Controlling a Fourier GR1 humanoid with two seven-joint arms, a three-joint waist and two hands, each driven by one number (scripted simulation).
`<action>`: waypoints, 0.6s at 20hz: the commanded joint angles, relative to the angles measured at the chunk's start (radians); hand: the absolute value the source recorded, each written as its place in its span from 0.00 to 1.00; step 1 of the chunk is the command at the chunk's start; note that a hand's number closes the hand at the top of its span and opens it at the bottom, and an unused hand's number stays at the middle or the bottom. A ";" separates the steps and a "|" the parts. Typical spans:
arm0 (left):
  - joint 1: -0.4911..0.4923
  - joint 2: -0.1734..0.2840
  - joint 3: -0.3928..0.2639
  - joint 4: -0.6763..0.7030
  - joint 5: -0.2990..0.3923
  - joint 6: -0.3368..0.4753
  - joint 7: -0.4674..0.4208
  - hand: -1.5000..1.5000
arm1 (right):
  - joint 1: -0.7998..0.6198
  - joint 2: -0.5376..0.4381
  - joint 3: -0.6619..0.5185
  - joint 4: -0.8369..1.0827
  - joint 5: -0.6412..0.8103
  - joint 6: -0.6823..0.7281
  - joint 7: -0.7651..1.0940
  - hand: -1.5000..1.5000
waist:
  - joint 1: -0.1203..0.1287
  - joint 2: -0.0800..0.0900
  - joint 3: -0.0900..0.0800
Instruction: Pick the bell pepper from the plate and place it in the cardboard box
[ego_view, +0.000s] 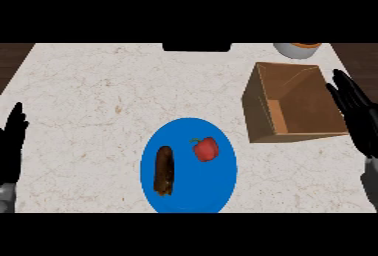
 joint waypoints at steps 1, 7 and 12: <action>-0.052 -0.023 -0.026 -0.016 0.019 -0.063 -0.047 0.50 | -0.047 -0.020 0.029 -0.151 0.035 -0.027 0.047 0.00 | 0.002 0.027 0.036; -0.147 -0.036 -0.204 -0.147 0.001 -0.246 -0.184 0.50 | -0.294 -0.248 0.119 -0.314 0.275 0.084 -0.004 0.00 | -0.026 0.013 0.022; -0.163 -0.027 -0.192 -0.110 0.040 -0.365 -0.290 0.50 | -0.270 -0.160 0.189 -0.297 0.380 0.064 -0.126 0.00 | 0.026 0.038 0.038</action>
